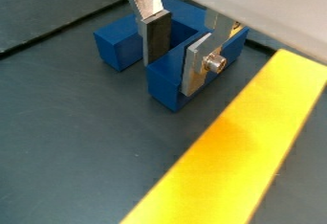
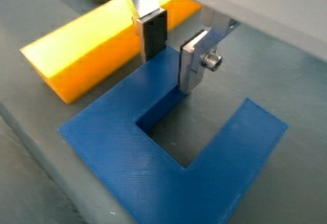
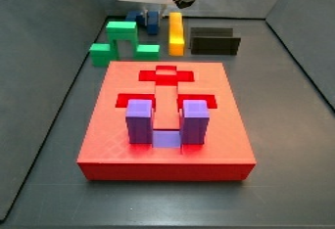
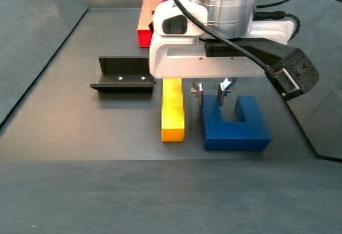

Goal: Pick up the blue object. Move up. Place the blue object on the fixture. Regrasp the blue object. Move to above the board. Insert the blue object.
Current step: Move up, then place the blue object on the fixture.

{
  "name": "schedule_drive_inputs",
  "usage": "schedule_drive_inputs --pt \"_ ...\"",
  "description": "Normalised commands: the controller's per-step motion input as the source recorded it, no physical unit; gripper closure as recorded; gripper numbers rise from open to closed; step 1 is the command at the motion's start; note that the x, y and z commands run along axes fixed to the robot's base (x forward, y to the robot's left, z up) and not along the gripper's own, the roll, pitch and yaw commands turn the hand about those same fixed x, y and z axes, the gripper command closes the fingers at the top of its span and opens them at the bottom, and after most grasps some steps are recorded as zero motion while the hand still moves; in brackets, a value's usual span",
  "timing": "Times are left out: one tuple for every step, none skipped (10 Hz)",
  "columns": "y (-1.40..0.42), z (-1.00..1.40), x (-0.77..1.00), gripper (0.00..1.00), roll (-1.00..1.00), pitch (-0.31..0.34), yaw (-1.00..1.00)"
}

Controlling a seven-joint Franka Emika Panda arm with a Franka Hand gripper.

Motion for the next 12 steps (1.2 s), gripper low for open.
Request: schedule_drive_inputs --pt "0.00 0.83 0.00 1.00 0.00 0.000 0.00" --pt "-0.02 0.81 -0.05 1.00 -0.01 0.024 0.00" --pt "-0.04 0.60 -0.11 1.00 0.00 0.048 -0.01" --pt "-0.01 0.31 -0.07 1.00 0.03 0.022 -0.01" --pt "0.00 0.00 0.00 1.00 0.01 0.000 0.00" --pt "-0.04 0.24 0.05 1.00 0.21 0.037 -0.12" --pt "-0.08 1.00 0.29 1.00 0.27 0.071 -0.10" --pt "-0.02 1.00 0.43 1.00 0.00 0.000 -0.16" --pt "-0.09 1.00 0.52 1.00 0.00 0.000 -0.14" --pt "-0.16 0.65 0.79 1.00 -0.03 0.000 -0.07" --pt "-0.13 0.35 0.98 1.00 -0.05 0.000 -0.01" --pt "-0.24 0.29 1.00 1.00 -0.01 0.000 0.00"
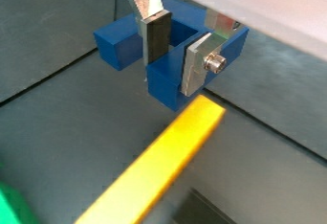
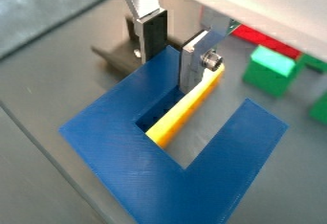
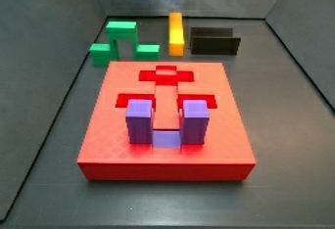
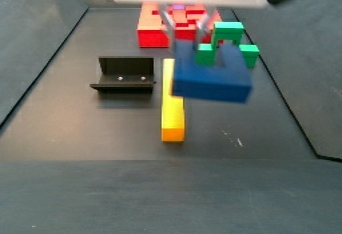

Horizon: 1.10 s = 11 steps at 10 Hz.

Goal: Pick up the blue object. Move up. Place the blue object on the fixture. Regrasp the blue object. Move to above the board. Insert the blue object.
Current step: Place the blue object on the fixture.

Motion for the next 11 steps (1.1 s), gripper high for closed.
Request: schedule_drive_inputs --pt "-0.23 0.23 1.00 1.00 -0.08 0.000 0.00" --pt "-0.09 0.27 1.00 1.00 -0.42 0.000 -0.11" --pt "-0.05 0.24 1.00 1.00 -0.42 0.000 -0.11" --pt "-0.03 0.34 1.00 1.00 -0.43 0.000 -0.10" --pt "0.00 0.35 1.00 1.00 -0.45 0.057 -0.11" --pt "-0.04 0.27 0.79 1.00 0.00 0.334 0.00" --pt "-0.08 -0.03 0.15 1.00 -0.28 0.000 0.00" --pt "-0.12 0.00 0.53 1.00 -0.64 0.000 0.00" --pt "-0.08 0.00 0.62 1.00 -0.92 0.000 -0.01" --pt "-0.01 0.00 0.64 1.00 -1.00 0.000 -0.04" --pt "0.00 0.00 0.67 1.00 -1.00 0.000 -0.02"
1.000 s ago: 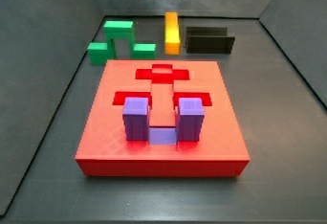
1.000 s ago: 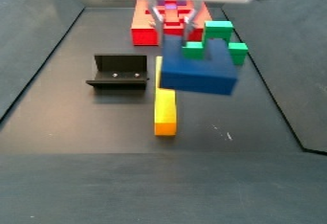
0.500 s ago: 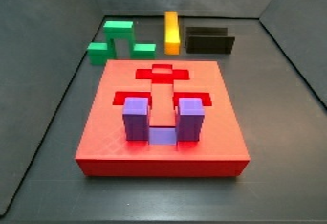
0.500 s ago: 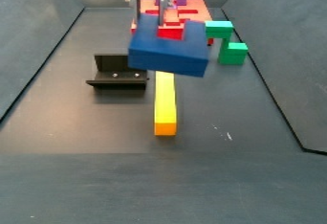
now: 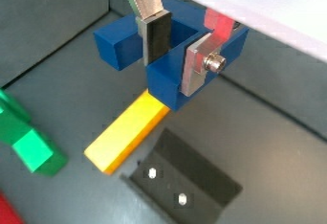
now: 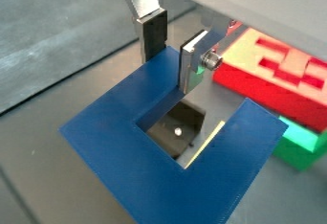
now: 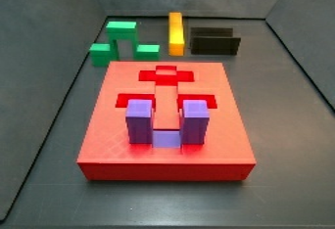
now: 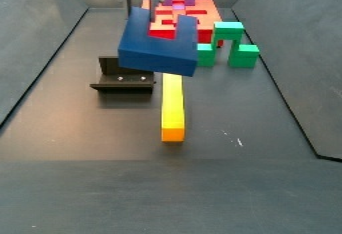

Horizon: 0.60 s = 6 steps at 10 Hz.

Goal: Pick up the blue object. Move up. Place the blue object on the fixture. Regrasp the blue object. Move to above the board. Insert the blue object.
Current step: Place the blue object on the fixture.

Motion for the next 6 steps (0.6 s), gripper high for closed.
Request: schedule_drive_inputs --pt "-0.05 0.00 0.67 1.00 -0.97 0.000 0.00" --pt "-0.13 0.00 0.77 1.00 -0.86 0.117 -0.03" --pt "-0.18 0.00 0.77 1.00 -0.86 0.209 -0.08" --pt "-0.17 0.00 0.74 1.00 -0.89 0.203 -0.09" --pt "-0.20 0.00 0.75 1.00 -0.80 0.217 -0.09" --pt "-0.21 -0.01 0.76 1.00 -0.75 0.231 -0.09"
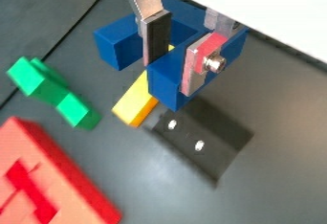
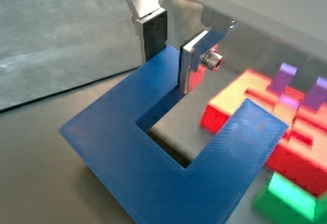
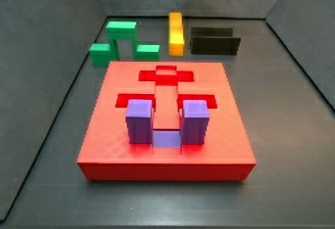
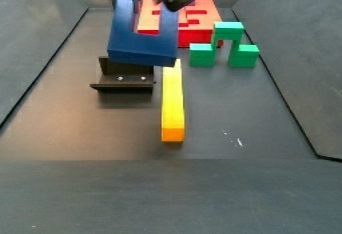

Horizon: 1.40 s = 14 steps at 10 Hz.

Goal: Pick up the blue object. Move up. Place the blue object on the fixture. Regrasp the blue object. Move to above the board. Insert the blue object.
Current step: Place the blue object on the fixture.

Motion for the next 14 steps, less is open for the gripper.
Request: schedule_drive_inputs --pt "-0.22 -0.07 0.76 1.00 -0.71 0.229 -0.09" --pt "-0.24 -0.08 0.76 1.00 -0.69 0.229 -0.09" --pt "-0.25 -0.14 0.84 1.00 -0.60 0.277 -0.08" --pt "-0.21 -0.17 0.84 1.00 -0.36 0.331 -0.03" --pt "-0.16 -0.20 0.88 1.00 -0.28 0.371 -0.02" --pt "-0.10 -0.22 0.89 1.00 -0.18 0.389 -0.01" --pt "0.00 -0.20 0.70 1.00 -0.19 0.291 0.00" --pt "-0.01 -0.28 0.36 1.00 -0.31 0.017 0.00" --pt "-0.14 -0.33 0.59 1.00 -0.15 0.126 -0.07" --pt "-0.15 -0.20 0.96 1.00 0.00 0.209 0.00" --pt "-0.17 -0.23 0.93 1.00 0.00 0.140 0.00" --pt "-0.18 -0.20 0.95 1.00 0.00 0.197 0.00" --pt "-0.19 -0.19 0.79 1.00 0.28 0.309 -0.08" --pt "-0.09 -0.40 0.79 1.00 0.36 0.283 -0.13"
